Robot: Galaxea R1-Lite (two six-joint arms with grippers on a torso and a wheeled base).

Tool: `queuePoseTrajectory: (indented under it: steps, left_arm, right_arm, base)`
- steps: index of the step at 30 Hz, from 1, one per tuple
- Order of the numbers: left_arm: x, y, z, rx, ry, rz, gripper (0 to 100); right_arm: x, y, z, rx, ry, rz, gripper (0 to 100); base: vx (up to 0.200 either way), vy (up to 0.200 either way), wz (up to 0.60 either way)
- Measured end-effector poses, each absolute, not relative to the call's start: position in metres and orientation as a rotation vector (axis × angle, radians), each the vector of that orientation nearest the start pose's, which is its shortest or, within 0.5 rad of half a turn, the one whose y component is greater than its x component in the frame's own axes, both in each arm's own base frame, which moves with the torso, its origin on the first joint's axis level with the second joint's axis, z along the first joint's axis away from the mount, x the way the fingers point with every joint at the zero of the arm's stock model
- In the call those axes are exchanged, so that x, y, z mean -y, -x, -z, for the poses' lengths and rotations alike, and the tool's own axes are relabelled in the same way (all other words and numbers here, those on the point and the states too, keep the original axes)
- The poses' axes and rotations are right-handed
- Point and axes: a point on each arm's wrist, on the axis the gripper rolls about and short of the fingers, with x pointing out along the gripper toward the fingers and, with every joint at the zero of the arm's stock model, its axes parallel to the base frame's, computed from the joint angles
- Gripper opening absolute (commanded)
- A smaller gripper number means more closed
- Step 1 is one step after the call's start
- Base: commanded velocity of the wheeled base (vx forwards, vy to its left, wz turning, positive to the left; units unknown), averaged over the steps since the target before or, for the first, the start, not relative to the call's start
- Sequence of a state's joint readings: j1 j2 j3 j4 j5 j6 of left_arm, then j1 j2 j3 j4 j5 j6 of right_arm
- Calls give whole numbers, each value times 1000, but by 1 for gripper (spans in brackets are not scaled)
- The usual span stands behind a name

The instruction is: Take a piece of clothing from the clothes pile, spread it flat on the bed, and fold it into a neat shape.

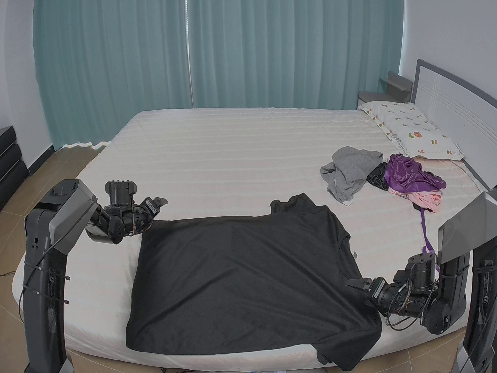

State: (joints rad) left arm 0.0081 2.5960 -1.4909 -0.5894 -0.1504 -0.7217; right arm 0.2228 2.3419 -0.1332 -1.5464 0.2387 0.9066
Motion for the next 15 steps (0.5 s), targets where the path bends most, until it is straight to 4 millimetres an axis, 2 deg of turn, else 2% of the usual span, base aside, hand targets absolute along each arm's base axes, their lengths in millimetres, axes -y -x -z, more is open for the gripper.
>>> queuePoseTrajectory:
  steps: [15]
  left_arm:
    - [-14, -501, 29, -508, 712, -125, 100]
  right_arm:
    - [-60, -238, 33, -827, -859, -109, 100]
  base:
    - [0, 0, 0]
